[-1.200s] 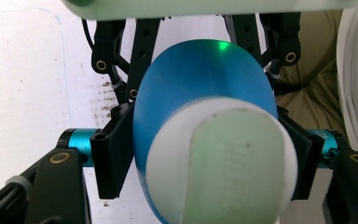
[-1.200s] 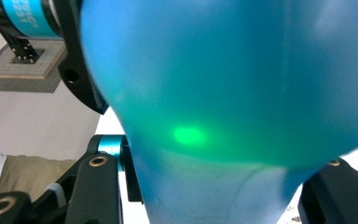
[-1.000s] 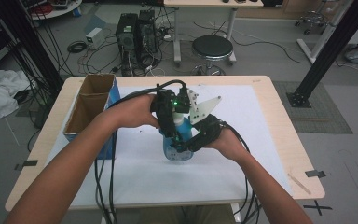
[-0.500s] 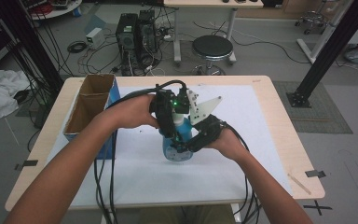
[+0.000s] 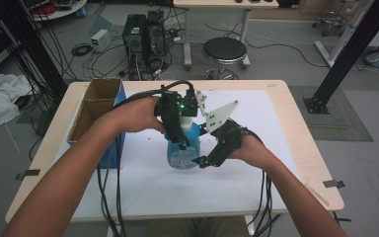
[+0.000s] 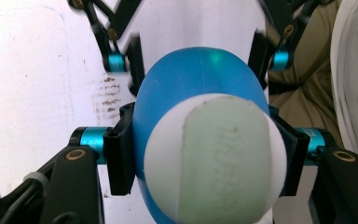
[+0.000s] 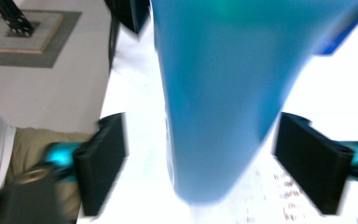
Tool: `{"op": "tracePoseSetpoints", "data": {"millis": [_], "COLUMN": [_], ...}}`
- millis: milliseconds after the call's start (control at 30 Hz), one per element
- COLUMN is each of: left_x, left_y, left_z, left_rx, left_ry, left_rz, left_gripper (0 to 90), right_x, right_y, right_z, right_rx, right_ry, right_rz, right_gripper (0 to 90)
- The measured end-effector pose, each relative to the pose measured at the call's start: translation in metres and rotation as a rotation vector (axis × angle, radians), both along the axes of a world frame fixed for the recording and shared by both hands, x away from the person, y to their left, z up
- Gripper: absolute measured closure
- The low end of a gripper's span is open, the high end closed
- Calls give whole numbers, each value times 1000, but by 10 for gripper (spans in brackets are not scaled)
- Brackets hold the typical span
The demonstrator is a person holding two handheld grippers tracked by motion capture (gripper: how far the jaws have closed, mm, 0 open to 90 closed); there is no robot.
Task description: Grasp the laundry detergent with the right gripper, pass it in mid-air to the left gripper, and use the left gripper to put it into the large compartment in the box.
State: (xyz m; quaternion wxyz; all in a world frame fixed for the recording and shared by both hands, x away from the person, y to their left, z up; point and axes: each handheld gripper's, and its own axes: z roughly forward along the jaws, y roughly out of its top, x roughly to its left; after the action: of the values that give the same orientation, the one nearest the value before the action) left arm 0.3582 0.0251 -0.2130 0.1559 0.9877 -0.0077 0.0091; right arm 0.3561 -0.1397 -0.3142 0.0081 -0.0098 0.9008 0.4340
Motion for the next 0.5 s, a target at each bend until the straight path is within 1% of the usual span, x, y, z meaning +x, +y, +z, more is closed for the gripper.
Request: {"op": "tracePoseSetpoints", "data": {"millis": [100, 167, 200, 233, 300, 367, 400, 467, 500], "left_x": [1, 2, 3, 3, 5, 7, 8, 10, 11], "left_y": [3, 6, 8, 9, 12, 15, 16, 20, 21], "left_z": [1, 2, 3, 3, 3, 4, 4, 5, 5], "left_rx": [8, -1, -4, -4, 2, 2, 0, 0, 3], "left_ry": [-10, -10, -9, -14, -21, -21, -22, -29, -31], "left_rz": [10, 21, 32, 39, 50, 67, 75, 90, 100], "left_gripper": [379, 379, 379, 379, 379, 378, 379, 379, 378], "right_x": [-1, -4, -5, -6, -7, -8, -9, -10, -10], "right_y": [-6, -9, -10, -12, -14, -19, -22, -28, -31], "right_z": [0, 2, 3, 4, 5, 7, 9, 12, 13], "right_rx": [-24, -40, -40, -43, -67, -78, -84, -81, -77], "right_ry": [-1, -24, -36, -42, -40, -68, -76, -75, -77], "right_rz": [-3, -21, -29, -41, -59, -74, -55, -20, -21], "right_gripper": [124, 124, 124, 124, 124, 124, 124, 124, 124]}}
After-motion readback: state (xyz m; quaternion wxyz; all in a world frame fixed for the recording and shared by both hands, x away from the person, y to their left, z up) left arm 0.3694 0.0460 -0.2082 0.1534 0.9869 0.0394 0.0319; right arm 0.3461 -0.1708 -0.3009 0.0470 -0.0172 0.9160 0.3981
